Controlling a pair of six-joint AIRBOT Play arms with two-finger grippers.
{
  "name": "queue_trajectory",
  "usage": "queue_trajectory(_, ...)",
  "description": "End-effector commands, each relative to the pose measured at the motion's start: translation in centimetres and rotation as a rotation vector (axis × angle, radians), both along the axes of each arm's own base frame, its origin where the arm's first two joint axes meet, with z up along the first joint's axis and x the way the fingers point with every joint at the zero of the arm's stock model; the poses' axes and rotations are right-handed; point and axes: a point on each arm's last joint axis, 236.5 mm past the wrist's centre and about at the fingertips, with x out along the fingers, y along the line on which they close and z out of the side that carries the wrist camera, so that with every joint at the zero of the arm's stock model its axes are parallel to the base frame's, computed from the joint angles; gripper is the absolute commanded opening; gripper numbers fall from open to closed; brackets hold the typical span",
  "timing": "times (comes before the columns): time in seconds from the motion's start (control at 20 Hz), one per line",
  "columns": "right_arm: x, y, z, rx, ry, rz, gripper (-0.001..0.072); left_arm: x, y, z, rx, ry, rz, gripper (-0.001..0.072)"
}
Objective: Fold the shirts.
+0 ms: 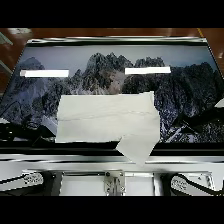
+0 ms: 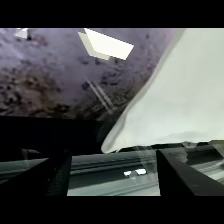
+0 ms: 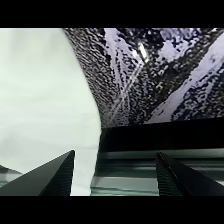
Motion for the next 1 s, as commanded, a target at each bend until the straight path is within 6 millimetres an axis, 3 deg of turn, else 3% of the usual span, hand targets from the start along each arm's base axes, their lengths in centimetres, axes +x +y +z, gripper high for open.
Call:
queue_trajectory(0.0, 0.7, 0.4, -0.2, 0.024, -0.041, -0.037, 0.0637, 0.5, -0.9, -1.8, 0.03, -0.021, 0.012, 0.0594)
queue_trajectory(0.15, 0.5, 0.5, -0.2, 0.028, -0.036, -0.035, 0.0638, 1.3, -2.0, -2.4, 0.022, -0.024, 0.013, 0.0592)
queue_trajectory(0.2, 0.5, 0.6, -0.2, 0.029, -0.034, -0.034, 0.0637, 1.5, -2.7, -2.5, 0.006, -0.022, 0.013, 0.054)
queue_trajectory(0.25, 0.3, 0.6, -0.2, 0.029, -0.029, -0.032, 0.0637, 1.5, -3.3, -2.6, -0.005, -0.017, 0.006, 0.0336)
queue_trajectory(0.3, -0.1, 0.7, -0.3, 0.036, -0.015, -0.027, 0.0637, 1.5, -3.6, -2.7, -0.009, -0.015, -0.002, 0.0185)
queue_trajectory(0.4, -1.8, 2.2, -1.0, 0.077, 0.017, 0.034, 0.0637, 1.5, -3.8, -2.6, -0.012, -0.015, -0.01, 0.004)
queue_trajectory(0.55, -5.1, 5.8, -3.3, 0.094, 0.07, 0.115, 0.0645, 1.6, -3.9, -2.4, -0.014, -0.021, -0.009, 0.0039)
queue_trajectory(0.6, -5.8, 6.9, -4.3, 0.098, 0.069, 0.118, 0.0674, 1.7, -3.8, -2.2, -0.012, -0.025, -0.009, 0.0039)
queue_trajectory(0.75, -7.0, 10.1, -6.0, 0.167, 0.076, 0.069, 0.0673, 2.0, -3.9, -1.6, -0.02, -0.034, -0.02, 0.0039)
queue_trajectory(0.85, -8.0, 11.0, -6.9, 0.168, 0.095, 0.075, 0.0672, 2.3, -3.7, -1.2, -0.018, -0.044, -0.022, 0.0039)
queue_trajectory(0.95, -7.8, 11.7, -7.7, 0.149, 0.079, 0.064, 0.0656, 2.4, -3.7, -1.2, -0.016, -0.049, -0.023, 0.0039)
